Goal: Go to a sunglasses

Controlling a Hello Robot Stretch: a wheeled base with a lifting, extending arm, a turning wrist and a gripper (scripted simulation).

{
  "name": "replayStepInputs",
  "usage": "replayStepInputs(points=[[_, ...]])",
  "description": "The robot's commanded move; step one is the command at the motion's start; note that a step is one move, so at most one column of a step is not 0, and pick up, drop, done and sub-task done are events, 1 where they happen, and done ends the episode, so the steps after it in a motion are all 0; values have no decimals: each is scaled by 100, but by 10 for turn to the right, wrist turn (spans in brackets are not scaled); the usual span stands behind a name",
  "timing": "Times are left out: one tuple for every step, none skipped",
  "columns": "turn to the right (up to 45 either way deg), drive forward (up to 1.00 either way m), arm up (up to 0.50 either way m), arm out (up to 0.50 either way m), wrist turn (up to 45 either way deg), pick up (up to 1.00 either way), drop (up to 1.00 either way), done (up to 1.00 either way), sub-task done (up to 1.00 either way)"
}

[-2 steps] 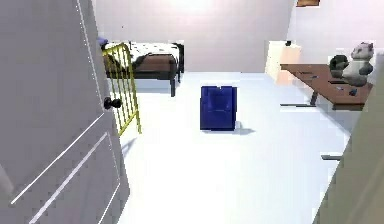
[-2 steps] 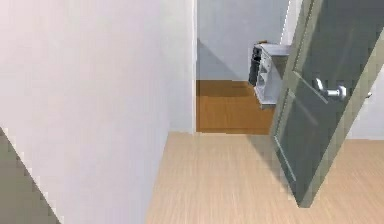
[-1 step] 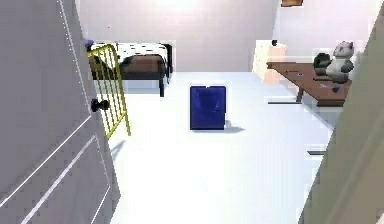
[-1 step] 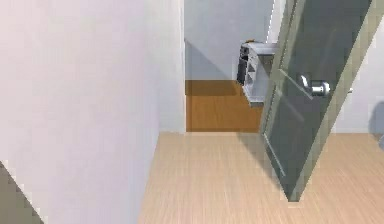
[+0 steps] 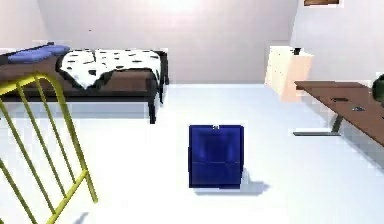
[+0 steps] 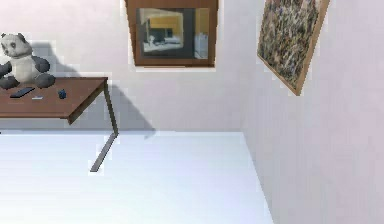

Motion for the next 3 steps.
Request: replayStepInputs(points=[[60,0,0,0,0,0,0,0,0],[0,5,0,0,0,0,0,0,0],[-330,0,0,0,0,0,0,0,0]])
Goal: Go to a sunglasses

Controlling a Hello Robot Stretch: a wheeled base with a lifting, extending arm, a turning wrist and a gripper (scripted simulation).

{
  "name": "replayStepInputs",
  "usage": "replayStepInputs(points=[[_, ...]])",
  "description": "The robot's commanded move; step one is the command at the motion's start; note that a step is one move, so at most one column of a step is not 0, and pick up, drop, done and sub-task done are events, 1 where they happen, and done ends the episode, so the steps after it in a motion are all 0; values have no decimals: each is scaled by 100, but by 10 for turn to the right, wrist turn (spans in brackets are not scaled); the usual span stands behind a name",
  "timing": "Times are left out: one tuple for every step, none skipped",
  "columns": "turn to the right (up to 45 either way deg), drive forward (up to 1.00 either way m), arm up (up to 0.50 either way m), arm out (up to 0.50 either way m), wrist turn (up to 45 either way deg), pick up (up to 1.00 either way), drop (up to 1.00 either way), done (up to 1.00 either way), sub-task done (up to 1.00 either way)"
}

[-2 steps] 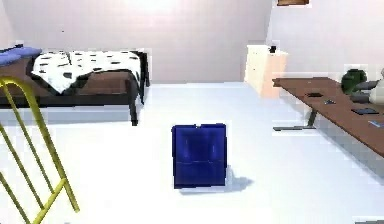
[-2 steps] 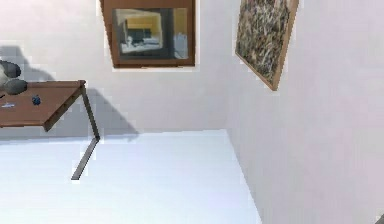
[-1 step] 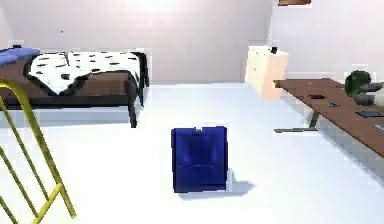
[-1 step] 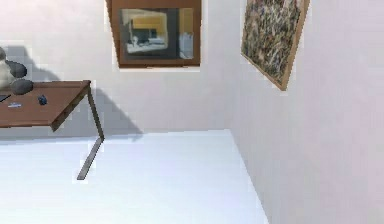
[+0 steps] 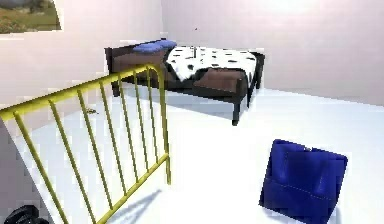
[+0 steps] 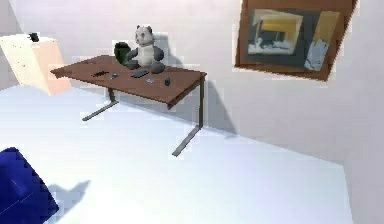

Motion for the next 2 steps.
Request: replayStepInputs(points=[[0,100,0,0,0,0,0,0,0],[-60,0,0,0,0,0,0,0,0]])
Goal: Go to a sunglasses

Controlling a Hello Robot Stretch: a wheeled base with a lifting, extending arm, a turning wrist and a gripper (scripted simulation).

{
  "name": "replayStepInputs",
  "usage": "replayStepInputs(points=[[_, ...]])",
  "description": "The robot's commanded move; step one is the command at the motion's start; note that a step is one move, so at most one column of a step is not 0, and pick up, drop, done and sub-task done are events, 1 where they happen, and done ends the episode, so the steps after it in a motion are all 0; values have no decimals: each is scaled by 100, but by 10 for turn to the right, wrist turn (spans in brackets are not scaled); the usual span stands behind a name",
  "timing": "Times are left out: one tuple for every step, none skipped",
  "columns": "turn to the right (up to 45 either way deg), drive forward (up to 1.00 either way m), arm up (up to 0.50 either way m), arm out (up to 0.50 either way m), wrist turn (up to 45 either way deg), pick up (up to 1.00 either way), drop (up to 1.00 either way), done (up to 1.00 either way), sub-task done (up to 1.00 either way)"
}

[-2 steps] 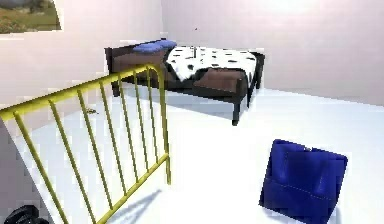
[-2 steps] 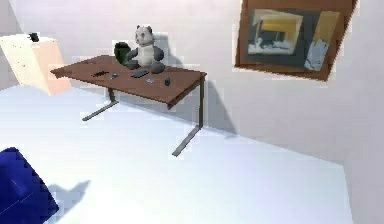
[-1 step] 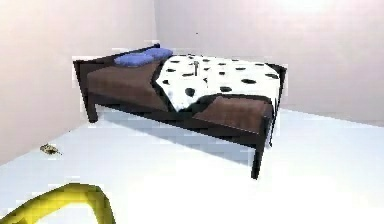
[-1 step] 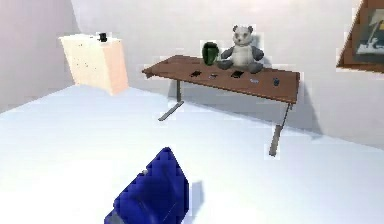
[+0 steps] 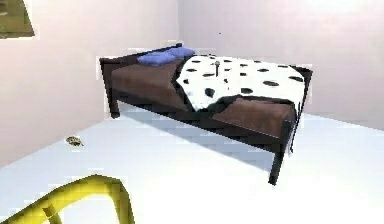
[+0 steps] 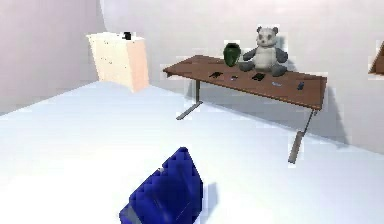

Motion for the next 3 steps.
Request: replayStepInputs(points=[[0,20,0,0,0,0,0,0,0],[300,0,0,0,0,0,0,0,0],[0,45,0,0,0,0,0,0,0]])
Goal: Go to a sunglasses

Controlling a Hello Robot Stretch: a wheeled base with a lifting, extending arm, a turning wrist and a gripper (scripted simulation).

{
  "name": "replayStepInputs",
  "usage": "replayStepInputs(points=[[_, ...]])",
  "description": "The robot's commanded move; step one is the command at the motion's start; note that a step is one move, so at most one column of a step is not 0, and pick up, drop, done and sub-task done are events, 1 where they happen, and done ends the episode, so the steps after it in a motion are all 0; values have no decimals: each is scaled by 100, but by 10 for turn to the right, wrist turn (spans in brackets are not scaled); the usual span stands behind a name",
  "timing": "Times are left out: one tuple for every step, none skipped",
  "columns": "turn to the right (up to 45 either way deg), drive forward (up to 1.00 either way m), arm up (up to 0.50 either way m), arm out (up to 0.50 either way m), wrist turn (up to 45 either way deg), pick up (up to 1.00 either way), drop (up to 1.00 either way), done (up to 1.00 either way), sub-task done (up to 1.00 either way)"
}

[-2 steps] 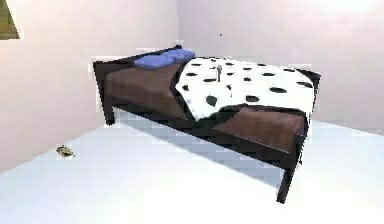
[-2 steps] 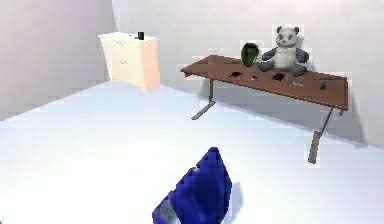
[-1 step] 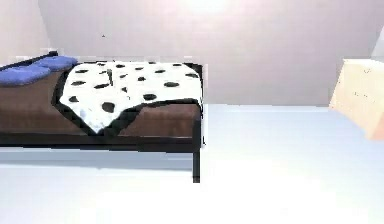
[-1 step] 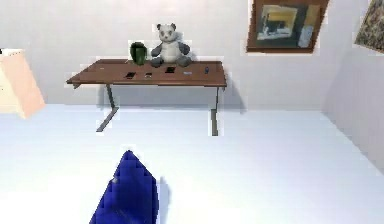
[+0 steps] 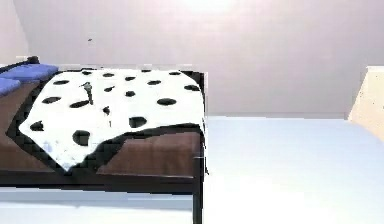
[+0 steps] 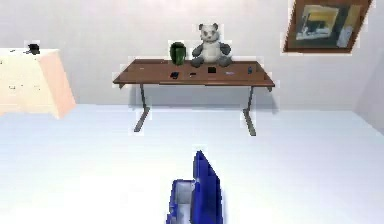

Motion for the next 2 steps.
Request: replayStepInputs(points=[[-450,0,0,0,0,0,0,0,0],[-300,0,0,0,0,0,0,0,0]])
